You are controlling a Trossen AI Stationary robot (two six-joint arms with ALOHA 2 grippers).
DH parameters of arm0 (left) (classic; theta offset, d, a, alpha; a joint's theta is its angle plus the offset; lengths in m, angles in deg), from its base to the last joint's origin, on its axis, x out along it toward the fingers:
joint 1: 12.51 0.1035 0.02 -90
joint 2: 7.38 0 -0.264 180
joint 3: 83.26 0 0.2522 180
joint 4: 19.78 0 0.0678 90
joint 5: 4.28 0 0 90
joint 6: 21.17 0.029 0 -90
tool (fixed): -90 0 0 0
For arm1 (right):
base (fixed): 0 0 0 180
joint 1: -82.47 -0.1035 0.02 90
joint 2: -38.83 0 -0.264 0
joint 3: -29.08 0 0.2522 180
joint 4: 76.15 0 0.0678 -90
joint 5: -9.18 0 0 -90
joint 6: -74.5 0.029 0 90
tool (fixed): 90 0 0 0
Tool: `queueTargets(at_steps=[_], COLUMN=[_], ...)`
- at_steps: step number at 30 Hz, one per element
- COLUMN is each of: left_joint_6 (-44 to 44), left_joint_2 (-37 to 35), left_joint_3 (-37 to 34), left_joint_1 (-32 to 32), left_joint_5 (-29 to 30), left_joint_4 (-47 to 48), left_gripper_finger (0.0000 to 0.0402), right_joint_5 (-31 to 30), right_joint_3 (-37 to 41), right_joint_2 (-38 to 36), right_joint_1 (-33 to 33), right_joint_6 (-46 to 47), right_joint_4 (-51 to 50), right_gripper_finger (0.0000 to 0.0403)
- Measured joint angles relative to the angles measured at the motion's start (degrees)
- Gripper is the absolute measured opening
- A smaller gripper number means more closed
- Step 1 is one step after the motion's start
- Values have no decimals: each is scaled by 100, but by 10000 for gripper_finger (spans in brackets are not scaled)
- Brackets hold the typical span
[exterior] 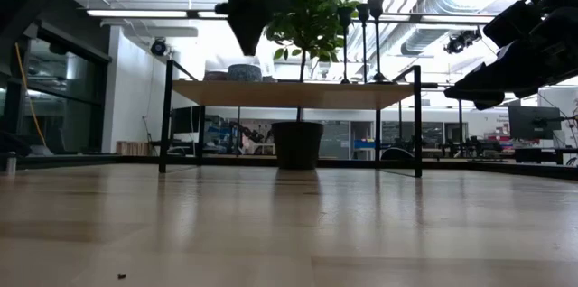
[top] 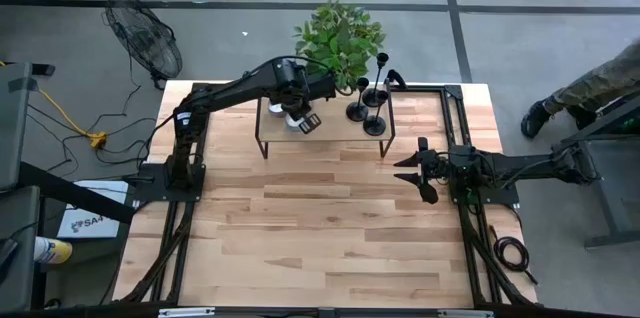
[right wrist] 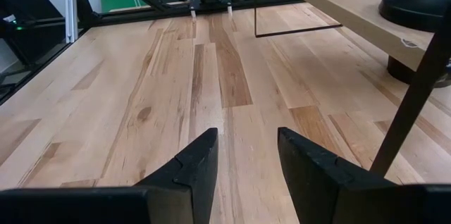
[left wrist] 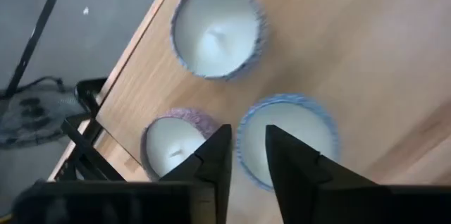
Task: Pick & Place candle stick holders
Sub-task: Return to Home Position
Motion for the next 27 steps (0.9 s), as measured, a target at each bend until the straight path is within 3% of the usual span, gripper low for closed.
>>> queueTargets(at_steps=[6, 12, 19, 27], left_joint_6=[193, 297, 224, 31], left_joint_2=[-52, -465, -1388, -2065], left_joint_3=[396, 558, 556, 555], left_joint_1=[-202, -485, -1192, -2591], left_joint_5=[-237, -377, 100, 1064], left_joint_4=[11, 8, 11, 11], left_gripper_finger=[113, 117, 117, 117], right_joint_5=[0, 0, 0, 0], right_joint_3=[0, 0, 2, 0], right_joint_2=[-2, 0, -2, -2], right_joint_1=[-1, 0, 0, -1], right_joint_6=[4, -2, 5, 6], right_joint_4=[0, 0, 0, -1], right_gripper_finger=[142, 142, 142, 142])
